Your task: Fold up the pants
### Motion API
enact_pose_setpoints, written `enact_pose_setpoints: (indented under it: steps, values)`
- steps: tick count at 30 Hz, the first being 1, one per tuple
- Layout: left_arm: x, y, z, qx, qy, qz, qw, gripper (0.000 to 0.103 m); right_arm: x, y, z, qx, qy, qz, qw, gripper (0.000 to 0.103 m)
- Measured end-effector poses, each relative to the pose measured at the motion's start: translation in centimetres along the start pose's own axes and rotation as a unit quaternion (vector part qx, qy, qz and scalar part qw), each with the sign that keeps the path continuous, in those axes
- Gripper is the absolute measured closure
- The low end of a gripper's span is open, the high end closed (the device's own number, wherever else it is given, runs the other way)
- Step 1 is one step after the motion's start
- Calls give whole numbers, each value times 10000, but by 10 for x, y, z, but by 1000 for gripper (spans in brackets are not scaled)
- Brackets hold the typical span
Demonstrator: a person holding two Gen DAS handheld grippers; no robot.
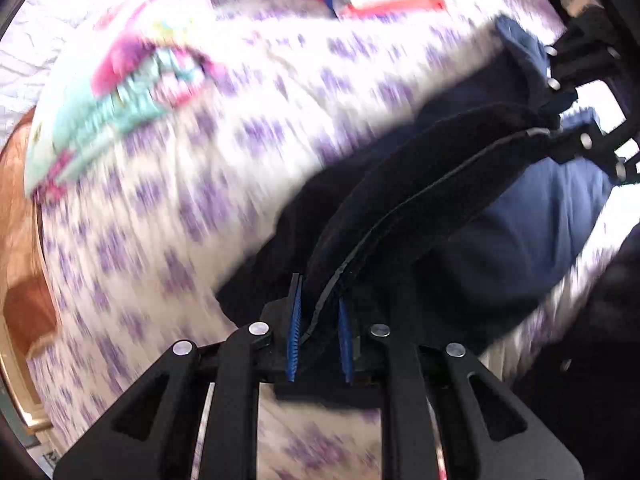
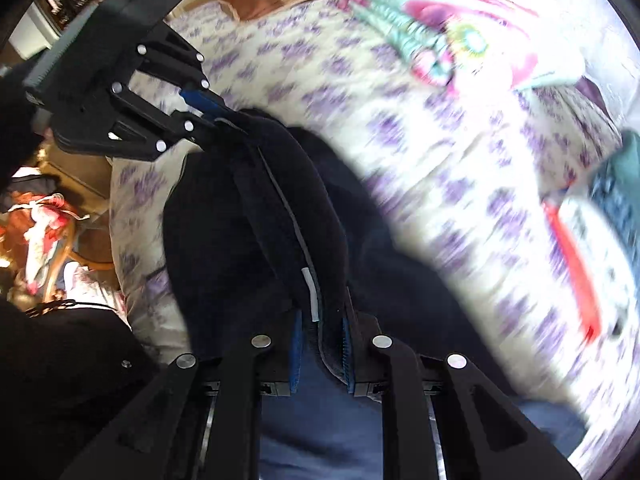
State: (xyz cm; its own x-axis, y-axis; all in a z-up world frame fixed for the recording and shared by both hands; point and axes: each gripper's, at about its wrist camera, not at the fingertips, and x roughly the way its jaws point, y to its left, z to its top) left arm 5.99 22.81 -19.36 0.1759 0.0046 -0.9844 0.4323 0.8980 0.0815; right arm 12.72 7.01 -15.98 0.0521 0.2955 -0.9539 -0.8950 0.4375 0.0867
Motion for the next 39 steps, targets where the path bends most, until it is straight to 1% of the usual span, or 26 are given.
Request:
enact_pose_setpoints:
  steps: [1,4,6,9,12,14,16,17,18,19,20,21,22,23,25,27,29,30,31,32,33,34,35,36,37,39]
  values:
    - [4,-4,-11,-43,79,-26,10000,88,8,19,-13,121,17,25,9999,86]
    - [21,-13,-40,-124,234,-2,9996,88,41,47,-35,604,119,453,9971,86]
    - [32,-14,-50,-171,224,30,9996,88,62,59,-39,654,103,388,9971,86]
    - [44,-14,-51,-229,129,34,9996,85,92,59,-45,908,206,276,9953,86]
    - [42,-21,-51,-110,97,65,9999,81,101,56,-47,991,189,476,9938,76]
    - [32,-24,-57,-34,48,40,10000,78,96,57,-46,945,195,757,9924,56]
    - [18,-24,-69,-64,10,-3,10000,73,89,59,-47,962,166,890,9912,51]
    - [13,-23,-75,-130,17,-95,9999,68,89,59,-47,975,154,972,9904,48]
    - [5,-20,-81,-246,-6,-99,9996,44,88,60,-48,993,174,1072,9891,47]
    - [-5,-23,-87,-303,-83,-33,9995,34,87,60,-49,1022,193,1188,9875,47]
    - [-15,-24,-93,-365,-212,-21,9991,28,87,62,-50,1012,175,1249,9868,48]
    - [-24,-24,-97,-462,-321,-48,9984,28,88,63,-50,979,172,1281,9868,50]
    - [-31,-20,-98,-658,-440,-81,9968,28,89,65,-51,928,197,1223,9879,57]
    - [-35,-16,-97,-834,-550,-149,9949,28,91,67,-50,921,228,1166,9886,61]
    - [-49,-21,-95,-1284,-933,-474,9862,29,93,63,-53,1137,212,1257,9853,61]
    - [-55,-29,-81,-1754,-1366,-836,9714,29,91,64,-52,1204,160,1319,9838,61]
    - [-42,-35,-72,-2308,-1502,-977,9564,29,91,66,-52,1099,148,1241,9861,59]
    - [-27,-37,-67,-2655,-1398,-1029,9484,30,91,68,-52,1071,152,1214,9867,59]
    - [-12,-40,-66,-2959,-1245,-1164,9399,36,90,73,-53,1079,154,1214,9866,59]
    - [4,-38,-65,-3233,-1052,-1347,9307,62,86,76,-55,1073,155,1249,9862,58]
    - [27,-39,-66,-3510,-724,-1444,9223,88,81,84,-56,1027,147,1301,9860,57]
    - [47,-38,-65,-3679,-402,-1342,9193,96,74,86,-58,952,149,1368,9859,57]
    - [61,-40,-68,-3793,-224,-1236,9167,103,63,86,-62,875,166,1478,9850,57]
    - [70,-42,-74,-3922,-121,-1197,9120,103,52,86,-66,840,166,1546,9843,58]
    - [78,-45,-80,-4096,-104,-1260,9035,103,38,82,-73,856,143,1544,9842,58]
    - [78,-45,-85,-4289,-239,-1299,8937,102,14,55,-85,1085,162,1264,9859,52]
